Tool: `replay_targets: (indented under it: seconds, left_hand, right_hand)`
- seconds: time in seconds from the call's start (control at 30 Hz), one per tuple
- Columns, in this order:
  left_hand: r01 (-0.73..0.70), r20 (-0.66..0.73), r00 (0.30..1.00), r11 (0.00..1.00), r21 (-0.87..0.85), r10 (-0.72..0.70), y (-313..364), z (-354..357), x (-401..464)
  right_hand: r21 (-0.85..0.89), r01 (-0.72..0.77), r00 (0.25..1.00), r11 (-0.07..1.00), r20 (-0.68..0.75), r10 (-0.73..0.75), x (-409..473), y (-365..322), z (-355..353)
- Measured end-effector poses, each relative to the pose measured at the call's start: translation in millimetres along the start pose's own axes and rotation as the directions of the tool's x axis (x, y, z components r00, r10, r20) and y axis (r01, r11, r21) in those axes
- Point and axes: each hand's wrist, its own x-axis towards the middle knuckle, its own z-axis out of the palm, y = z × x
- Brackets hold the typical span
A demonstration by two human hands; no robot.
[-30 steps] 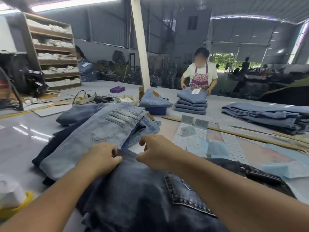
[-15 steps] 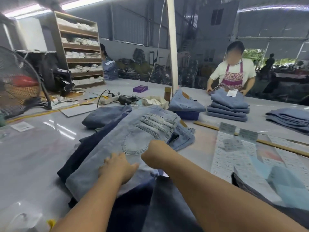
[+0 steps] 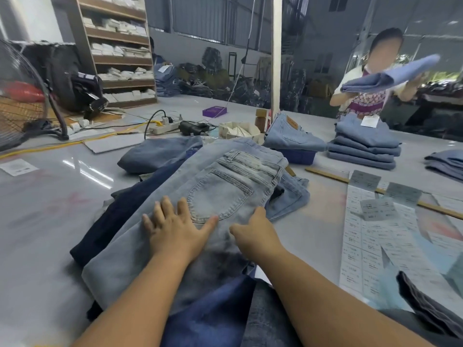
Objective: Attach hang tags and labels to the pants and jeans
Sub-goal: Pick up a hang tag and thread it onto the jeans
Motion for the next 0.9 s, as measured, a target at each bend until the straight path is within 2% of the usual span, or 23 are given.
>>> replay_targets:
  seconds: [0.17, 0.33, 0.4, 0.47, 0.53, 0.6, 0.67, 0.73, 0.8, 0.83, 0.9]
  left_hand:
    - [0.035, -0.056, 0.998, 0.999, -0.035, -0.037, 0.4, -7.8, 8.4]
    - [0.081, -0.078, 0.993, 0.996, -0.044, -0.085, 4.2, -18.8, 10.2]
    - [0.08, -0.101, 0.991, 0.993, -0.086, -0.088, 8.3, -18.7, 3.7]
    - [0.073, -0.113, 0.989, 0.984, -0.162, -0.091, 9.5, -18.2, -3.0]
    - [0.07, -0.09, 0.991, 0.967, -0.245, -0.095, 7.5, -20.7, -7.1]
    - [0.077, -0.078, 0.992, 0.966, -0.247, -0.099, 5.6, -25.3, -9.5]
    - [0.059, -0.165, 0.982, 0.983, -0.175, -0.088, 6.1, -29.7, -11.9]
    - [-0.063, -0.32, 0.947, 0.981, -0.186, 0.0, 13.0, -33.6, -14.3]
    - [-0.255, -0.386, 0.915, 0.907, -0.334, 0.115, 26.8, -37.9, -17.3]
    - [-0.268, -0.334, 0.936, 0.846, -0.46, 0.115, 36.6, -40.9, -17.9]
    - [-0.093, -0.111, 0.994, 0.684, -0.724, 0.017, 56.7, -47.3, -14.2]
  right_hand:
    - [0.026, 0.064, 0.995, 0.998, -0.079, -0.061, 2.0, 6.0, -1.0]
    - [-0.121, 0.128, 0.973, 0.984, -0.179, -0.148, -4.0, 4.7, 2.4]
    - [-0.113, 0.144, 0.959, 0.983, -0.227, -0.167, -5.8, 4.5, 2.8]
    - [0.116, 0.174, 0.949, 0.978, -0.283, -0.135, -7.1, 2.4, -1.3]
    - [0.369, 0.182, 0.944, 0.911, -0.326, -0.056, -5.9, -0.1, -7.0]
    - [0.524, 0.155, 0.955, 0.838, -0.296, 0.009, -3.4, -1.5, -9.5]
    - [0.604, 0.118, 0.974, 0.788, -0.225, 0.026, -1.6, -1.3, -9.8]
    - [0.551, 0.162, 0.978, 0.818, -0.203, -0.056, -1.8, 0.3, -10.5]
    - [0.402, 0.277, 0.956, 0.873, -0.208, -0.208, -3.8, 1.2, -9.5]
    - [0.324, 0.356, 0.931, 0.877, -0.203, -0.303, -6.2, -0.5, -8.4]
    - [0.193, 0.529, 0.848, 0.827, -0.163, -0.504, -10.0, -4.6, -1.8]
